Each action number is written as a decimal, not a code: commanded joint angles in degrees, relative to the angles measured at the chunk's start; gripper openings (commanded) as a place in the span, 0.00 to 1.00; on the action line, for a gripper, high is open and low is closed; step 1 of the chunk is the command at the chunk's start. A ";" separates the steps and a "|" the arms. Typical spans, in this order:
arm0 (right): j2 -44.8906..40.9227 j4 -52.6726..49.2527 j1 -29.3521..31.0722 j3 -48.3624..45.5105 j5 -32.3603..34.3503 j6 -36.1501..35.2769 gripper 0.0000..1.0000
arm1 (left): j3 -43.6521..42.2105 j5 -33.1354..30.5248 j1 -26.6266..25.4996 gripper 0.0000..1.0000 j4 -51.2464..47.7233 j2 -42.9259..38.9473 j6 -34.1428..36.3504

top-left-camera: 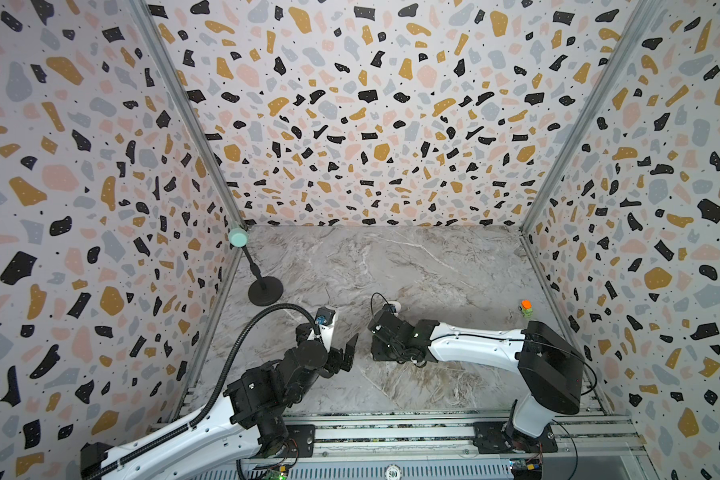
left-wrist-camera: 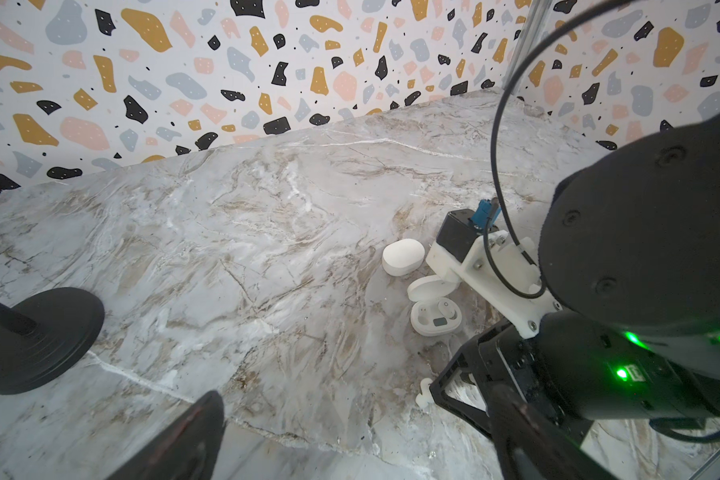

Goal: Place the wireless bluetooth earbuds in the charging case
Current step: 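Move the right gripper over the loose white earbud while the left arm shifts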

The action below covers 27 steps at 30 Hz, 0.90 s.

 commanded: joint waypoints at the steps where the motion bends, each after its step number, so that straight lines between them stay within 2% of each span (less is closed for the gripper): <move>1: 0.54 -2.57 0.28 1.83 1.28 -0.04 0.37 | -0.89 0.38 0.25 1.00 2.38 -0.19 0.76; 13: 4.19 -3.21 0.17 3.85 0.74 -1.68 0.35 | -0.52 4.60 0.25 1.00 2.40 2.54 0.96; 23: 5.37 -2.86 -0.12 4.42 0.28 -1.99 0.34 | 3.18 4.37 0.25 1.00 -1.68 8.06 -1.59; 27: 5.73 -2.75 -0.16 4.73 0.13 -1.95 0.34 | 3.18 4.29 0.25 1.00 -1.64 7.74 -1.69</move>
